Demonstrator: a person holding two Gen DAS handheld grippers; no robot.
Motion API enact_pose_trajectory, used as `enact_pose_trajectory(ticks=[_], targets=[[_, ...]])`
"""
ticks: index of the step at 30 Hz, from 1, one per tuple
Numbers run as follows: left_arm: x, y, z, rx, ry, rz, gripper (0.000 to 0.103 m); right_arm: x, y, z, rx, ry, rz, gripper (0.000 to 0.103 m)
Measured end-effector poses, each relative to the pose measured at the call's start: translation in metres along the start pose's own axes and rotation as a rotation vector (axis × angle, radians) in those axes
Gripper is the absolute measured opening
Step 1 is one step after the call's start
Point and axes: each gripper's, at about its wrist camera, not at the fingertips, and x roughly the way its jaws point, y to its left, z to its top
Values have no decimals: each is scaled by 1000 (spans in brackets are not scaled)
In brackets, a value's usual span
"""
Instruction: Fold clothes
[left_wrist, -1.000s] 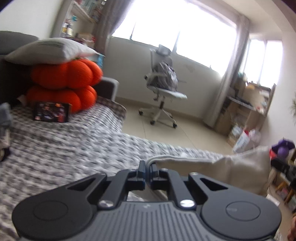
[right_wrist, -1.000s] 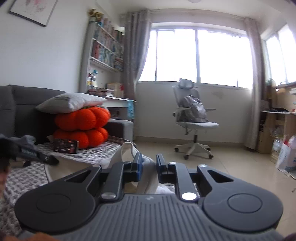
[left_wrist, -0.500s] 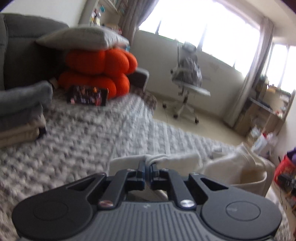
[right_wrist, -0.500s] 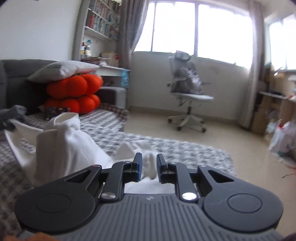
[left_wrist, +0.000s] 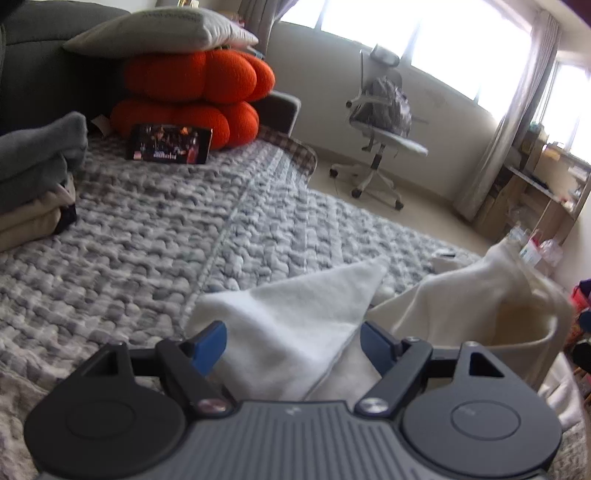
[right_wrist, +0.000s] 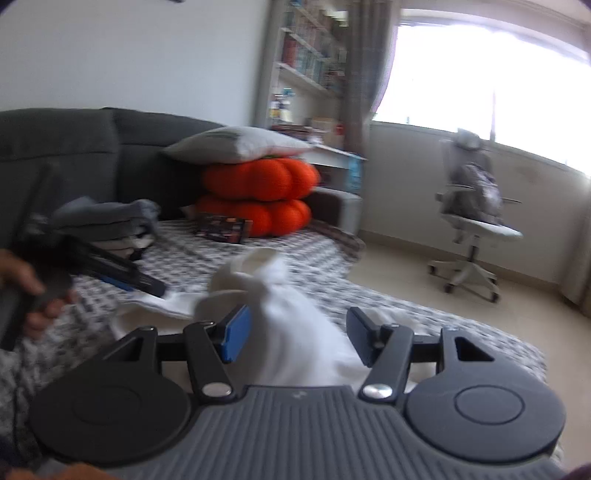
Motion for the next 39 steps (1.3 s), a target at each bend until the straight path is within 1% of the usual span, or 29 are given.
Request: enact_pose_trajectory(ticks=[3,5,6,7,10,11,13,14,15,16,18,19,20,21,22,23,25,26,28,29,33,35,37,39], targets=[[9,-6,-5,24,16,32,81,16,12,0,-64,32,38,62],[13,-11,-9,48,20,51,81,28,16,-3,-86,75,38,48],[16,-13,-12,61,28,55,83,30,15,-4,-81,78,25,35],[19,-13,-13,68,38,56,85,31,13,-4,-71,76,8,24],[21,-13,-17,92,36,68,85,33,6,-4,-41,68,-43,16],[21,-13,-17,101,32,72,85,34,4,-5,-30,65,-59,15],[22,-15,-18,114,28,77,84,28,-4,3,9,20,-104,9],[22,-15,-19,118,26,81,83,24,-9,7,29,-1,-133,9],[22,-15,-19,121,24,85,80,21,-15,11,48,-21,-163,9],[22,-15,-19,120,21,87,71,17,-20,15,67,-41,-192,9],[21,-13,-18,100,12,84,58,12,-31,21,94,-59,-236,9],[20,-10,-17,83,9,74,52,12,-35,21,98,-55,-247,9],[19,-8,-16,67,6,66,47,13,-38,21,100,-47,-255,9],[19,-6,-15,53,6,63,37,13,-39,20,94,-42,-265,9],[18,-3,-14,40,6,59,29,13,-40,19,86,-37,-275,9],[18,-1,-14,31,6,50,27,14,-40,17,78,-33,-286,9],[17,3,-12,14,6,32,16,10,-43,17,97,-50,-308,9],[16,4,-12,12,5,25,15,8,-45,18,106,-64,-315,9],[14,4,-10,7,-1,-4,9,5,-43,22,73,-92,-354,9],[12,3,-8,3,-7,-18,9,2,-41,24,45,-107,-382,9],[1,0,3,-15,-62,-64,8,-19,-37,37,-31,-223,-448,8],[-5,-1,10,-28,-90,-85,8,-30,-40,44,-45,-269,-475,8],[-6,-2,17,-42,-99,-100,8,-39,-46,49,-53,-308,-493,8],[-4,-6,19,-39,-98,-96,8,-45,-54,51,-48,-321,-495,8]])
